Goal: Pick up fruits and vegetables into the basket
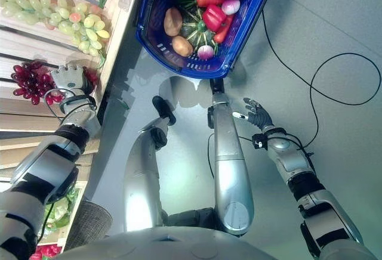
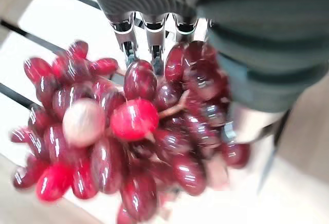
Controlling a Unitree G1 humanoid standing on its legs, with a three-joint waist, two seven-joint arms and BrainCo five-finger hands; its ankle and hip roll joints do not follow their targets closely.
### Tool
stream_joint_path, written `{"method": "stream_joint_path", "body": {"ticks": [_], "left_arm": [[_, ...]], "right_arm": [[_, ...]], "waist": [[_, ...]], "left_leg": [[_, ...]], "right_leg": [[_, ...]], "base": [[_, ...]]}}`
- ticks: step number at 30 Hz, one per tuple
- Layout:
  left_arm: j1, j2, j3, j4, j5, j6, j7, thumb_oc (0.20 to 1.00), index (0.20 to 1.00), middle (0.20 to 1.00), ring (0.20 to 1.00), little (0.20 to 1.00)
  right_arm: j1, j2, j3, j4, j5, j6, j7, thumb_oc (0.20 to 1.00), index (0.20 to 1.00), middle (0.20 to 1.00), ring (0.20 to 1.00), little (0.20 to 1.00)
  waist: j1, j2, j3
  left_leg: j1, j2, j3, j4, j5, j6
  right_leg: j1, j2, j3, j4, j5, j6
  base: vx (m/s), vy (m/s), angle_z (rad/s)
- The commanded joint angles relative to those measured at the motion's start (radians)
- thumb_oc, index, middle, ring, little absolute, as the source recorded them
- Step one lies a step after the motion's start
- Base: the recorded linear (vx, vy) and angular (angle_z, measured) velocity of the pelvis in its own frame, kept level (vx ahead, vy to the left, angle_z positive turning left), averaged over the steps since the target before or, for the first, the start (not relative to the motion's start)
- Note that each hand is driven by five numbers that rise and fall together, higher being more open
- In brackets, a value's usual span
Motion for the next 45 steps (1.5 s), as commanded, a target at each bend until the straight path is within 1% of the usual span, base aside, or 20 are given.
{"method": "stream_joint_path", "body": {"ticks": [1, 5, 6, 8, 11, 13, 15, 17, 18, 19, 21, 22, 24, 27, 28, 30, 35, 40, 41, 45], "left_arm": [[0.19, -0.002, 0.011, 0.095, 0.157, 0.105, -0.052, 0.2, 0.2, 0.2, 0.2, 0.2], [0.212, -0.003, 0.008, 0.095, 0.201, 0.116, -0.048, 0.2, 0.2, 0.2, 0.2, 0.2], [0.217, -0.001, 0.01, 0.092, 0.172, 0.106, -0.029, 0.2, 0.2, 0.2, 0.2, 0.2], [0.224, 0.001, 0.013, 0.077, 0.038, 0.061, 0.038, 0.2, 0.2, 0.2, 0.2, 0.2], [0.228, 0.009, 0.031, 0.053, -0.147, -0.042, 0.13, 0.2, 0.2, 0.2, 0.2, 0.2], [0.226, 0.026, 0.06, 0.016, -0.291, -0.158, 0.179, 0.2, 0.2, 0.2, 0.2, 0.2], [0.229, 0.038, 0.088, -0.021, -0.359, -0.239, 0.221, 0.2, 0.2, 0.2, 0.2, 0.2], [0.245, 0.053, 0.147, -0.072, -0.476, -0.37, 0.211, 0.2, 0.2, 0.2, 0.2, 0.2], [0.259, 0.057, 0.189, -0.119, -0.502, -0.419, 0.205, 0.2, 0.2, 0.2, 0.2, 0.2], [0.269, 0.06, 0.213, -0.145, -0.529, -0.445, 0.199, 0.2, 0.2, 0.2, 0.2, 0.2], [0.303, 0.06, 0.28, -0.229, -0.616, -0.552, 0.196, 0.2, 0.2, 0.2, 0.2, 0.2], [0.319, 0.058, 0.306, -0.268, -0.64, -0.578, 0.185, 0.2, 0.2, 0.2, 0.2, 0.2], [0.359, 0.055, 0.352, -0.342, -0.709, -0.68, 0.173, 0.2, 0.2, 0.2, 0.2, 0.2], [0.41, 0.058, 0.41, -0.474, -0.8, -0.755, 0.136, 0.2, 0.2, 0.2, 0.2, 0.2], [0.417, 0.059, 0.42, -0.492, -0.817, -0.765, 0.129, 0.2, 0.2, 0.2, 0.2, 0.2], [0.446, 0.062, 0.466, -0.58, -0.894, -0.824, 0.084, 0.2, 0.2, 0.2, 0.2, 0.2], [0.488, 0.068, 0.539, -0.772, -0.969, -0.886, 0.009, 0.2, 0.2, 0.2, 0.2, 0.2], [0.497, 0.085, 0.574, -0.943, -1.007, -0.886, -0.058, 0.2, 0.2, 0.2, 0.2, 0.2], [0.491, 0.089, 0.574, -0.969, -1.0, -0.888, -0.066, 0.2, 0.2, 0.2, 0.2, 0.2], [0.473, 0.103, 0.569, -1.019, -0.934, -0.867, -0.064, 0.2, 0.2, 0.2, 0.2, 0.2]], "right_arm": [[0.048, 0.015, 0.046, -0.007, 0.03, -0.053, -0.001, 1.0, 1.0, 1.0, 1.0, 1.0], [0.048, 0.018, 0.046, -0.01, 0.031, -0.071, -0.01, 1.0, 1.0, 1.0, 1.0, 1.0], [0.049, 0.018, 0.045, -0.012, 0.03, -0.075, -0.012, 1.0, 1.0, 1.0, 1.0, 1.0], [0.055, 0.019, 0.039, -0.021, 0.019, -0.077, -0.014, 1.0, 1.0, 1.0, 1.0, 1.0], [0.067, 0.013, 0.032, -0.036, 0.003, -0.08, -0.007, 1.0, 1.0, 1.0, 1.0, 1.0], [0.08, 0.009, 0.024, -0.057, -0.011, -0.072, -0.01, 1.0, 1.0, 1.0, 1.0, 1.0], [0.093, 0.004, 0.01, -0.078, -0.027, -0.064, -0.009, 1.0, 1.0, 1.0, 1.0, 1.0], [0.111, -0.002, -0.008, -0.096, -0.049, -0.055, -0.008, 1.0, 1.0, 1.0, 1.0, 1.0], [0.126, -0.004, -0.021, -0.116, -0.062, -0.043, -0.009, 1.0, 1.0, 1.0, 1.0, 1.0], [0.133, -0.004, -0.026, -0.126, -0.071, -0.038, -0.01, 1.0, 1.0, 1.0, 1.0, 1.0], [0.151, 0.0, -0.04, -0.149, -0.115, -0.029, -0.02, 1.0, 1.0, 1.0, 1.0, 1.0], [0.159, 0.001, -0.045, -0.16, -0.132, -0.023, -0.028, 1.0, 1.0, 1.0, 1.0, 1.0], [0.176, 0.003, -0.059, -0.188, -0.19, -0.009, -0.05, 1.0, 1.0, 1.0, 1.0, 1.0], [0.189, 0.004, -0.072, -0.216, -0.27, 0.001, -0.081, 1.0, 1.0, 1.0, 1.0, 1.0], [0.19, 0.004, -0.074, -0.22, -0.281, 0.0, -0.085, 1.0, 1.0, 1.0, 1.0, 1.0], [0.193, 0.005, -0.077, -0.24, -0.35, -0.001, -0.11, 1.0, 1.0, 1.0, 1.0, 1.0], [0.173, -0.017, -0.078, -0.326, -0.55, 0.002, -0.16, 1.0, 1.0, 1.0, 1.0, 1.0], [0.092, -0.051, -0.056, -0.438, -0.713, 0.042, -0.167, 1.0, 1.0, 1.0, 1.0, 1.0], [0.063, -0.053, -0.047, -0.457, -0.739, 0.051, -0.165, 1.0, 1.0, 1.0, 1.0, 1.0], [-0.024, -0.051, -0.01, -0.481, -0.748, 0.111, -0.133, 1.0, 1.0, 1.0, 1.0, 1.0]], "waist": [[-0.015, -0.012, -0.048], [-0.012, -0.011, -0.048], [-0.01, -0.01, -0.048], [-0.009, -0.009, -0.048], [-0.006, -0.008, -0.048], [-0.003, -0.006, -0.048], [0.001, -0.001, -0.048], [0.007, 0.005, -0.048], [0.013, 0.009, -0.048], [0.017, 0.011, -0.048], [0.029, 0.014, -0.048], [0.035, 0.015, -0.048], [0.046, 0.021, -0.048], [0.063, 0.022, -0.048], [0.064, 0.022, -0.048], [0.075, 0.021, -0.048], [0.095, 0.013, -0.048], [0.116, 0.006, -0.048], [0.12, 0.006, -0.048], [0.136, 0.007, -0.059]], "left_leg": [[-0.098, -0.012, 0.005, 0.035, -0.02, 0.019], [-0.095, -0.017, 0.001, 0.029, -0.02, 0.02], [-0.094, -0.018, -0.001, 0.028, -0.021, 0.02], [-0.086, -0.022, -0.005, 0.025, -0.021, 0.021], [-0.066, -0.025, -0.007, 0.021, -0.02, 0.024], [-0.041, -0.03, -0.007, 0.016, -0.018, 0.026], [-0.017, -0.035, -0.008, 0.009, -0.016, 0.027], [0.021, -0.042, -0.007, 0.0, -0.013, 0.03], [0.045, -0.046, -0.008, -0.005, -0.011, 0.031], [0.058, -0.048, -0.007, -0.009, -0.01, 0.031], [0.098, -0.056, -0.009, -0.024, -0.006, 0.032], [0.115, -0.06, -0.011, -0.03, -0.005, 0.033], [0.149, -0.065, -0.014, -0.045, -0.003, 0.034], [0.197, -0.073, -0.02, -0.061, -0.003, 0.039], [0.204, -0.073, -0.021, -0.063, -0.004, 0.04], [0.237, -0.078, -0.028, -0.071, -0.008, 0.045], [0.299, -0.083, -0.042, -0.077, -0.021, 0.057], [0.379, -0.087, -0.06, -0.098, -0.021, 0.064], [0.388, -0.086, -0.054, -0.112, 0.007, 0.07], [0.446, -0.09, -0.066, -0.135, 0.011, 0.069]], "right_leg": [[-0.002, 0.015, -0.048, -0.002, -0.056, 0.061], [0.002, 0.016, -0.05, -0.004, -0.057, 0.06], [0.003, 0.015, -0.051, -0.004, -0.057, 0.06], [0.011, 0.017, -0.049, -0.002, -0.06, 0.059], [0.03, 0.016, -0.047, 0.001, -0.064, 0.059], [0.055, 0.014, -0.048, -0.002, -0.068, 0.059], [0.078, 0.011, -0.047, -0.006, -0.07, 0.061], [0.115, 0.003, -0.05, -0.013, -0.073, 0.064], [0.141, -0.003, -0.054, -0.019, -0.073, 0.066], [0.156, -0.006, -0.056, -0.024, -0.073, 0.068], [0.2, -0.015, -0.066, -0.034, -0.074, 0.072], [0.22, -0.019, -0.07, -0.04, -0.076, 0.073], [0.257, -0.027, -0.076, -0.048, -0.078, 0.076], [0.31, -0.034, -0.085, -0.062, -0.081, 0.079], [0.317, -0.034, -0.086, -0.063, -0.082, 0.079], [0.355, -0.038, -0.089, -0.069, -0.087, 0.079], [0.43, -0.04, -0.092, -0.074, -0.1, 0.079], [0.522, -0.044, -0.092, -0.093, -0.101, 0.084], [0.535, -0.047, -0.101, -0.11, -0.075, 0.078], [0.599, -0.055, -0.104, -0.131, -0.075, 0.081]], "base": [[-0.01, -0.022, 0.04], [-0.01, -0.003, 0.05], [0.0, 0.0, 0.0], [0.0, 0.016, 0.0], [0.01, 0.046, 0.0], [0.01, 0.063, 0.0], [0.02, 0.072, 0.01], [0.02, 0.075, 0.01], [0.02, 0.057, -0.01], [0.02, 0.049, 0.0], [0.01, 0.033, 0.01], [0.0, 0.0, 0.0], [0.01, 0.022, 0.07], [0.02, 0.013, 0.1], [0.02, 0.003, 0.1], [0.02, -0.011, 0.14], [0.02, -0.02, 0.07], [0.02, -0.036, 0.09], [-0.04, -0.028, 0.06], [0.04, -0.027, 0.04]]}}
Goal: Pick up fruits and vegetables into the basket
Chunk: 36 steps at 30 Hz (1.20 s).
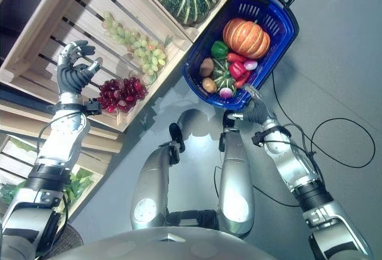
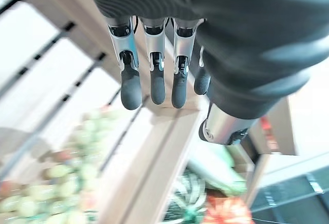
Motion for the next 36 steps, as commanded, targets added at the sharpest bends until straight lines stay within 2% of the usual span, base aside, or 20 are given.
{"method": "stream_joint_path", "body": {"ticks": [1, 4, 6, 7, 8, 9, 12, 16, 18, 19, 20, 21, 26, 28, 32, 36], "left_arm": [[-0.004, 0.064, 0.031, -0.059, 0.102, -0.019, 0.022, 0.2, 0.2, 0.2, 0.2, 0.2], [-0.013, 0.08, 0.028, -0.06, 0.137, 0.003, 0.048, 0.2, 0.2, 0.2, 0.2, 0.2], [-0.023, 0.095, 0.029, -0.053, 0.19, 0.055, 0.078, 0.2, 0.2, 0.2, 0.2, 0.2], [-0.028, 0.101, 0.027, -0.044, 0.244, 0.078, 0.111, 0.363, 0.363, 0.363, 0.363, 0.363], [-0.038, 0.113, 0.019, -0.028, 0.305, 0.106, 0.152, 0.896, 0.896, 0.896, 0.896, 0.896], [-0.05, 0.125, 0.008, -0.016, 0.35, 0.12, 0.172, 1.0, 1.0, 1.0, 1.0, 1.0], [-0.093, 0.171, -0.033, 0.022, 0.49, 0.186, 0.214, 1.0, 1.0, 1.0, 1.0, 1.0], [-0.118, 0.208, -0.119, 0.105, 0.64, 0.303, 0.248, 1.0, 1.0, 1.0, 1.0, 1.0], [-0.13, 0.225, -0.167, 0.161, 0.67, 0.341, 0.25, 1.0, 1.0, 1.0, 1.0, 1.0], [-0.129, 0.226, -0.185, 0.187, 0.68, 0.355, 0.26, 1.0, 1.0, 1.0, 1.0, 1.0], [-0.13, 0.226, -0.197, 0.204, 0.692, 0.366, 0.266, 1.0, 1.0, 1.0, 1.0, 1.0], [-0.128, 0.225, -0.216, 0.229, 0.705, 0.381, 0.269, 1.0, 1.0, 1.0, 1.0, 1.0], [-0.135, 0.205, -0.289, 0.349, 0.7, 0.389, 0.275, 1.0, 1.0, 1.0, 1.0, 1.0], [-0.144, 0.19, -0.305, 0.391, 0.692, 0.388, 0.251, 1.0, 1.0, 1.0, 1.0, 1.0], [-0.159, 0.125, -0.331, 0.479, 0.581, 0.376, 0.141, 1.0, 1.0, 1.0, 1.0, 1.0], [-0.175, 0.074, -0.332, 0.552, 0.562, 0.385, 0.126, 1.0, 1.0, 1.0, 1.0, 1.0]], "right_arm": [[-0.048, -0.001, 0.039, -0.065, -0.017, 0.032, 0.003, 1.0, 1.0, 1.0, 1.0, 1.0], [-0.066, 0.004, 0.05, -0.068, -0.008, 0.051, 0.012, 1.0, 1.0, 1.0, 1.0, 1.0], [-0.077, 0.003, 0.059, -0.072, 0.024, 0.071, 0.028, 1.0, 1.0, 1.0, 1.0, 1.0], [-0.08, 0.006, 0.063, -0.072, 0.027, 0.082, 0.028, 1.0, 1.0, 1.0, 1.0, 1.0], [-0.087, 0.006, 0.069, -0.069, 0.039, 0.1, 0.033, 1.0, 1.0, 1.0, 1.0, 1.0], [-0.095, 0.008, 0.075, -0.067, 0.047, 0.113, 0.041, 1.0, 1.0, 1.0, 1.0, 1.0], [-0.105, 0.002, 0.088, -0.053, 0.078, 0.139, 0.054, 1.0, 1.0, 1.0, 1.0, 1.0], [-0.076, -0.017, 0.093, -0.034, 0.106, 0.128, 0.038, 1.0, 1.0, 1.0, 1.0, 1.0], [-0.058, -0.027, 0.092, -0.017, 0.124, 0.116, 0.029, 1.0, 1.0, 1.0, 1.0, 1.0], [-0.05, -0.031, 0.091, -0.01, 0.129, 0.111, 0.03, 1.0, 1.0, 1.0, 1.0, 1.0], [-0.044, -0.036, 0.089, -0.007, 0.132, 0.107, 0.029, 1.0, 1.0, 1.0, 1.0, 1.0], [-0.033, -0.04, 0.089, 0.001, 0.14, 0.1, 0.027, 1.0, 1.0, 1.0, 1.0, 1.0], [0.007, -0.051, 0.083, 0.026, 0.168, 0.062, 0.012, 1.0, 1.0, 1.0, 1.0, 1.0], [0.015, -0.053, 0.083, 0.032, 0.174, 0.053, 0.008, 1.0, 1.0, 1.0, 1.0, 1.0], [0.026, -0.058, 0.077, 0.034, 0.175, 0.058, 0.015, 1.0, 1.0, 1.0, 1.0, 1.0], [0.032, -0.06, 0.072, 0.036, 0.179, 0.067, 0.021, 1.0, 1.0, 1.0, 1.0, 1.0]], "waist": [[0.009, 0.003, -0.068], [0.013, 0.002, -0.077], [0.016, -0.002, -0.084], [0.016, -0.003, -0.082], [0.016, -0.004, -0.08], [0.014, -0.005, -0.076], [0.004, -0.007, -0.061], [-0.021, -0.012, -0.05], [-0.031, -0.013, -0.05], [-0.037, -0.013, -0.05], [-0.041, -0.015, -0.05], [-0.046, -0.015, -0.05], [-0.069, -0.014, -0.05], [-0.077, -0.013, -0.05], [-0.095, 0.0, -0.05], [-0.112, 0.01, -0.05]], "left_leg": [[-0.004, -0.054, -0.002, -0.006, -0.016, 0.058], [0.008, -0.052, -0.004, -0.008, -0.017, 0.057], [0.017, -0.047, -0.002, -0.005, -0.02, 0.058], [0.016, -0.045, -0.001, 0.0, -0.023, 0.058], [0.012, -0.043, -0.002, 0.007, -0.025, 0.059], [0.006, -0.041, -0.001, 0.013, -0.028, 0.059], [-0.014, -0.032, 0.008, 0.029, -0.034, 0.059], [-0.069, -0.019, 0.028, 0.049, -0.04, 0.06], [-0.101, -0.012, 0.038, 0.062, -0.045, 0.06], [-0.101, -0.012, 0.031, 0.072, -0.071, 0.052], [-0.122, -0.008, 0.046, 0.068, -0.047, 0.06], [-0.119, -0.009, 0.038, 0.079, -0.076, 0.052], [-0.173, 0.0, 0.058, 0.097, -0.083, 0.047], [-0.193, 0.001, 0.066, 0.099, -0.082, 0.046], [-0.231, -0.003, 0.077, 0.103, -0.08, 0.04], [-0.261, -0.002, 0.091, 0.109, -0.08, 0.036]], "right_leg": [[0.1, -0.03, -0.024, -0.015, -0.069, 0.069], [0.112, -0.032, -0.025, -0.016, -0.071, 0.068], [0.123, -0.037, -0.027, -0.017, -0.074, 0.067], [0.123, -0.039, -0.028, -0.013, -0.075, 0.066], [0.119, -0.04, -0.028, -0.007, -0.076, 0.065], [0.113, -0.04, -0.027, -0.001, -0.078, 0.065], [0.088, -0.038, -0.024, 0.015, -0.081, 0.062], [0.025, -0.027, -0.014, 0.028, -0.077, 0.062], [-0.011, -0.021, -0.008, 0.038, -0.08, 0.062], [-0.013, -0.016, 0.002, 0.051, -0.104, 0.07], [-0.035, -0.015, -0.005, 0.045, -0.081, 0.062], [-0.035, -0.011, 0.004, 0.057, -0.107, 0.071], [-0.102, 0.0, 0.014, 0.072, -0.108, 0.072], [-0.126, 0.004, 0.015, 0.075, -0.107, 0.071], [-0.177, 0.01, 0.021, 0.087, -0.109, 0.07], [-0.22, 0.014, 0.027, 0.098, -0.111, 0.069]], "base": [[0.09, -0.047, 0.04], [0.05, -0.026, 0.02], [0.07, -0.049, 0.03], [0.04, -0.05, 0.01], [0.01, -0.043, 0.01], [-0.01, -0.041, 0.03], [-0.04, -0.033, 0.02], [-0.06, -0.02, -0.03], [-0.01, -0.002, -0.12], [-0.03, 0.001, -0.14], [0.06, 0.019, -0.15], [-0.02, 0.021, -0.16], [0.0, 0.019, -0.13], [-0.02, 0.027, -0.06], [-0.01, 0.053, -0.06], [0.0, 0.056, -0.06]]}}
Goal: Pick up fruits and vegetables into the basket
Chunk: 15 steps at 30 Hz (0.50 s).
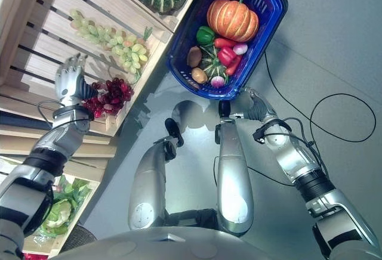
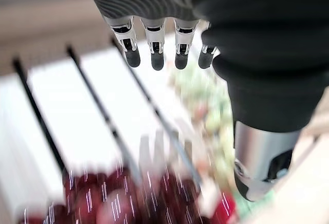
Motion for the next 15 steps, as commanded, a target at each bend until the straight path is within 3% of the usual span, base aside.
{"method": "stream_joint_path", "body": {"ticks": [1, 9, 15], "left_arm": [[0.014, 0.006, 0.0, 0.055, -0.019, 0.011, 0.007, 1.0, 1.0, 1.0, 1.0, 1.0], [-0.031, -0.001, -0.005, 0.171, -0.032, 0.047, -0.01, 1.0, 1.0, 1.0, 1.0, 1.0], [-0.06, 0.008, -0.009, 0.261, -0.021, 0.122, 0.022, 1.0, 1.0, 1.0, 1.0, 1.0]], "right_arm": [[0.032, -0.01, -0.003, -0.044, 0.037, -0.029, -0.013, 1.0, 1.0, 1.0, 1.0, 1.0], [0.057, -0.025, -0.018, -0.032, 0.06, -0.044, -0.016, 1.0, 1.0, 1.0, 1.0, 1.0], [0.061, -0.031, -0.022, -0.024, 0.079, -0.062, -0.038, 1.0, 1.0, 1.0, 1.0, 1.0]], "waist": [[-0.027, 0.01, -0.05], [-0.05, 0.009, -0.05], [-0.061, 0.005, -0.05]], "left_leg": [[-0.083, -0.021, 0.033, 0.033, -0.049, 0.038], [-0.131, -0.01, 0.054, 0.045, -0.048, 0.035], [-0.174, -0.002, 0.056, 0.069, -0.055, 0.036]], "right_leg": [[-0.008, -0.006, -0.033, 0.044, -0.114, 0.07], [-0.066, 0.003, -0.03, 0.051, -0.108, 0.066], [-0.116, 0.009, -0.025, 0.071, -0.11, 0.061]], "base": [[-0.01, 0.065, -0.01], [0.0, 0.025, -0.05], [0.0, 0.0, 0.0]]}}
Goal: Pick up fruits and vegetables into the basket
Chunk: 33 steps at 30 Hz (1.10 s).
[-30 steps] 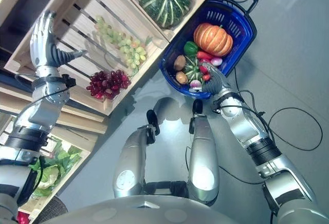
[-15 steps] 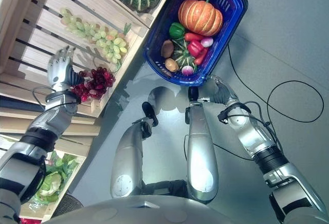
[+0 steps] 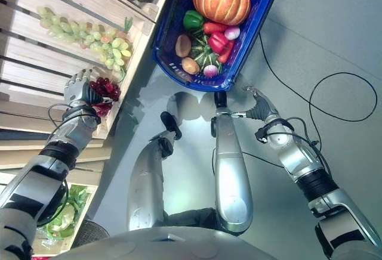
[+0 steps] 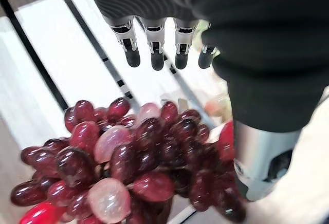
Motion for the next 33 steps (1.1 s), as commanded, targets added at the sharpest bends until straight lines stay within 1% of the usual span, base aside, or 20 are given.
{"method": "stream_joint_path", "body": {"ticks": [1, 3, 5, 7, 10, 12, 14, 16, 19, 23, 25, 26, 29, 31, 33], "left_arm": [[0.041, 0.037, 0.011, 0.07, 0.021, 0.077, 0.058, 1.0, 1.0, 1.0, 1.0, 1.0], [0.025, 0.051, -0.01, 0.098, 0.098, 0.146, 0.112, 1.0, 1.0, 1.0, 1.0, 1.0], [0.017, 0.06, -0.02, 0.11, 0.111, 0.172, 0.127, 1.0, 1.0, 1.0, 1.0, 1.0], [0.008, 0.071, -0.026, 0.122, 0.139, 0.211, 0.139, 1.0, 1.0, 1.0, 1.0, 1.0], [-0.006, 0.074, -0.047, 0.162, 0.155, 0.241, 0.133, 1.0, 1.0, 1.0, 1.0, 1.0], [-0.012, 0.069, -0.061, 0.183, 0.166, 0.255, 0.104, 1.0, 1.0, 1.0, 1.0, 1.0], [-0.013, 0.067, -0.068, 0.194, 0.16, 0.252, 0.086, 1.0, 1.0, 1.0, 1.0, 1.0], [-0.02, 0.055, -0.086, 0.209, 0.134, 0.243, 0.045, 1.0, 1.0, 1.0, 1.0, 1.0], [-0.025, 0.047, -0.089, 0.216, 0.146, 0.241, 0.039, 1.0, 1.0, 1.0, 1.0, 1.0], [-0.035, 0.035, -0.1, 0.234, 0.099, 0.199, 0.054, 1.0, 1.0, 1.0, 1.0, 1.0], [-0.037, 0.034, -0.1, 0.235, 0.09, 0.19, 0.053, 1.0, 1.0, 1.0, 1.0, 1.0], [-0.046, 0.032, -0.098, 0.244, 0.058, 0.16, 0.05, 1.0, 1.0, 1.0, 1.0, 1.0], [-0.056, 0.02, -0.082, 0.25, 0.016, 0.133, 0.035, 1.0, 1.0, 1.0, 1.0, 1.0], [-0.064, 0.017, -0.079, 0.255, 0.03, 0.146, 0.037, 1.0, 1.0, 1.0, 1.0, 1.0], [-0.069, 0.019, -0.081, 0.26, 0.014, 0.148, 0.047, 1.0, 1.0, 1.0, 1.0, 1.0]], "right_arm": [[0.055, -0.009, -0.009, -0.028, 0.041, -0.052, -0.035, 1.0, 1.0, 1.0, 1.0, 1.0], [0.051, -0.014, -0.004, -0.016, 0.047, -0.064, -0.045, 1.0, 1.0, 1.0, 1.0, 1.0], [0.048, -0.016, -0.002, -0.01, 0.051, -0.07, -0.05, 1.0, 1.0, 1.0, 1.0, 1.0], [0.046, -0.022, 0.002, -0.004, 0.063, -0.078, -0.056, 1.0, 1.0, 1.0, 1.0, 1.0], [0.041, -0.019, 0.009, 0.019, 0.077, -0.1, -0.066, 1.0, 1.0, 1.0, 1.0, 1.0], [0.037, -0.014, 0.02, 0.032, 0.085, -0.11, -0.079, 1.0, 1.0, 1.0, 1.0, 1.0], [0.036, -0.012, 0.022, 0.039, 0.086, -0.117, -0.082, 1.0, 1.0, 1.0, 1.0, 1.0], [0.029, -0.006, 0.028, 0.052, 0.082, -0.124, -0.085, 1.0, 1.0, 1.0, 1.0, 1.0], [0.023, -0.003, 0.035, 0.055, 0.085, -0.126, -0.092, 1.0, 1.0, 1.0, 1.0, 1.0], [0.013, 0.003, 0.047, 0.073, 0.088, -0.14, -0.102, 1.0, 1.0, 1.0, 1.0, 1.0], [0.013, 0.003, 0.048, 0.074, 0.091, -0.141, -0.103, 1.0, 1.0, 1.0, 1.0, 1.0], [0.008, 0.004, 0.05, 0.082, 0.097, -0.148, -0.106, 1.0, 1.0, 1.0, 1.0, 1.0], [0.005, 0.01, 0.051, 0.091, 0.098, -0.152, -0.116, 1.0, 1.0, 1.0, 1.0, 1.0], [-0.003, 0.009, 0.05, 0.096, 0.102, -0.151, -0.118, 1.0, 1.0, 1.0, 1.0, 1.0], [-0.009, 0.007, 0.051, 0.1, 0.104, -0.152, -0.121, 1.0, 1.0, 1.0, 1.0, 1.0]], "waist": [[-0.022, 0.005, -0.05], [-0.026, 0.003, -0.05], [-0.027, 0.002, -0.05], [-0.027, 0.0, -0.05], [-0.027, -0.005, -0.05], [-0.026, -0.007, -0.05], [-0.025, -0.008, -0.05], [-0.026, -0.008, -0.05], [-0.025, -0.01, -0.05], [-0.026, -0.015, -0.05], [-0.025, -0.016, -0.05], [-0.025, -0.018, -0.05], [-0.024, -0.018, -0.05], [-0.025, -0.019, -0.05], [-0.025, -0.019, -0.05]], "left_leg": [[-0.093, -0.004, 0.032, 0.056, -0.052, 0.034], [-0.111, 0.0, 0.031, 0.066, -0.054, 0.033], [-0.118, 0.001, 0.032, 0.069, -0.056, 0.033], [-0.134, 0.003, 0.03, 0.075, -0.058, 0.034], [-0.155, 0.005, 0.024, 0.084, -0.064, 0.035], [-0.167, 0.004, 0.019, 0.084, -0.064, 0.036], [-0.175, 0.004, 0.016, 0.086, -0.065, 0.035], [-0.184, 0.004, 0.013, 0.085, -0.063, 0.035], [-0.193, 0.005, 0.013, 0.084, -0.062, 0.035], [-0.208, 0.007, 0.011, 0.082, -0.06, 0.033], [-0.213, 0.008, 0.01, 0.084, -0.061, 0.034], [-0.219, 0.008, 0.009, 0.084, -0.061, 0.033], [-0.234, 0.007, 0.006, 0.086, -0.061, 0.033], [-0.242, 0.007, 0.006, 0.085, -0.061, 0.033], [-0.248, 0.008, 0.007, 0.086, -0.061, 0.033]], "right_leg": [[-0.018, 0.008, -0.045, 0.05, -0.109, 0.06], [-0.038, 0.009, -0.041, 0.058, -0.109, 0.059], [-0.044, 0.009, -0.041, 0.059, -0.109, 0.058], [-0.06, 0.011, -0.04, 0.062, -0.108, 0.056], [-0.078, 0.012, -0.042, 0.066, -0.106, 0.055], [-0.089, 0.01, -0.044, 0.065, -0.102, 0.055], [-0.095, 0.009, -0.045, 0.065, -0.101, 0.055], [-0.104, 0.012, -0.043, 0.064, -0.098, 0.056], [-0.112, 0.013, -0.045, 0.063, -0.095, 0.057], [-0.125, 0.013, -0.047, 0.056, -0.089, 0.057], [-0.128, 0.013, -0.047, 0.056, -0.088, 0.057], [-0.134, 0.013, -0.047, 0.055, -0.087, 0.057], [-0.148, 0.014, -0.048, 0.056, -0.086, 0.058], [-0.156, 0.014, -0.049, 0.054, -0.084, 0.058], [-0.162, 0.013, -0.049, 0.054, -0.083, 0.057]], "base": [[0.0, 0.0, 0.0], [0.0, 0.0, 0.0], [0.0, 0.005, -0.02], [0.0, 0.0, 0.0], [0.0, 0.0, 0.0], [0.0, 0.0, 0.0], [0.0, 0.0, 0.0], [0.0, 0.0, 0.0], [0.0, 0.0, 0.0], [0.0, 0.0, 0.0], [0.0, 0.0, 0.0], [0.0, 0.0, 0.0], [0.0, 0.0, 0.0], [0.0, 0.0, 0.0], [0.0, 0.0, 0.0]]}}
